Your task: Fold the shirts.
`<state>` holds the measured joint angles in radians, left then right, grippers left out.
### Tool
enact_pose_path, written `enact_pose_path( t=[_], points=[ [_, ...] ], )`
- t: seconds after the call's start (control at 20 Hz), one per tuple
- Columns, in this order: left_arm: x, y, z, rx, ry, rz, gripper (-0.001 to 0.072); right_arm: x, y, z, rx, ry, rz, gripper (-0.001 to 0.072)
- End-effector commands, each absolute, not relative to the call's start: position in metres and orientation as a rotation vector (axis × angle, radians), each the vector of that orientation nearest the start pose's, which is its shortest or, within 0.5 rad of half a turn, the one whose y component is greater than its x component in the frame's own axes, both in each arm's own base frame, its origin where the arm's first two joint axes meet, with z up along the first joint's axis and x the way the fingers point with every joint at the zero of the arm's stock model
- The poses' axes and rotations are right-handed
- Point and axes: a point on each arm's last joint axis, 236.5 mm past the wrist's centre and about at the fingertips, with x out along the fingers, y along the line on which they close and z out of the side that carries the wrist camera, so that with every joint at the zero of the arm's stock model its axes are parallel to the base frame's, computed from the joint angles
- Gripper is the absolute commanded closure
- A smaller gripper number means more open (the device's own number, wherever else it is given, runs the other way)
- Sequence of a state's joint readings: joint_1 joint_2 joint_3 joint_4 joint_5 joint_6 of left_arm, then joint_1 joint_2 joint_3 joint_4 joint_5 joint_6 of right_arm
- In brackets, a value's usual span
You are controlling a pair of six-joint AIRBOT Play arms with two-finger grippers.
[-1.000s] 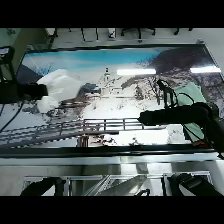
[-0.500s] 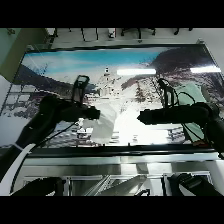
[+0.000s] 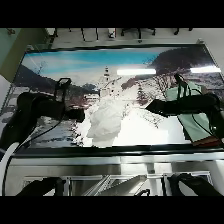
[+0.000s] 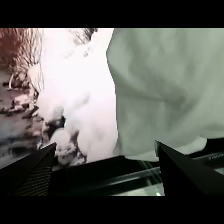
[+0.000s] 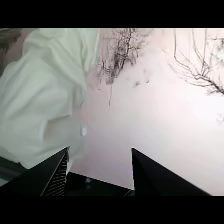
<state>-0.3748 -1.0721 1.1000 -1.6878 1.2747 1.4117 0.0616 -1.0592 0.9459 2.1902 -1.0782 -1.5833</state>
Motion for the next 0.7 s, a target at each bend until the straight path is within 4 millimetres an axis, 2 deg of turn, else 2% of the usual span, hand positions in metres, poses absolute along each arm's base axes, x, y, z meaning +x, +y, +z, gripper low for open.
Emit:
enact_pose_path(
  t=[0.0, 0.05, 0.15, 0.3, 0.45, 0.65],
  points=[
    [0.24, -0.157, 0.033, -0.215, 1.366, -0.378, 0.0016, 0.358, 0.153, 0.017, 0.59, 1.221, 0.425, 0.0273],
    [0.219, -0.17, 0.019, -0.287, 1.393, -0.424, 0.0016, 0.364, 0.162, 0.002, 0.607, 1.236, 0.438, 0.0273],
    [0.196, -0.184, -0.011, -0.34, 1.391, -0.455, 0.0016, 0.377, 0.181, -0.031, 0.641, 1.276, 0.434, 0.0273],
    [0.188, -0.19, -0.045, -0.378, 1.356, -0.427, 0.0016, 0.391, 0.209, -0.063, 0.632, 1.346, 0.458, 0.0273],
    [0.193, -0.199, -0.067, -0.436, 1.345, -0.395, 0.0017, 0.411, 0.238, -0.072, 0.607, 1.356, 0.504, 0.0273],
    [0.183, -0.207, -0.103, -0.37, 1.472, -0.368, 0.0017, 0.434, 0.269, -0.077, 0.588, 1.349, 0.547, 0.0273]
  ],
)
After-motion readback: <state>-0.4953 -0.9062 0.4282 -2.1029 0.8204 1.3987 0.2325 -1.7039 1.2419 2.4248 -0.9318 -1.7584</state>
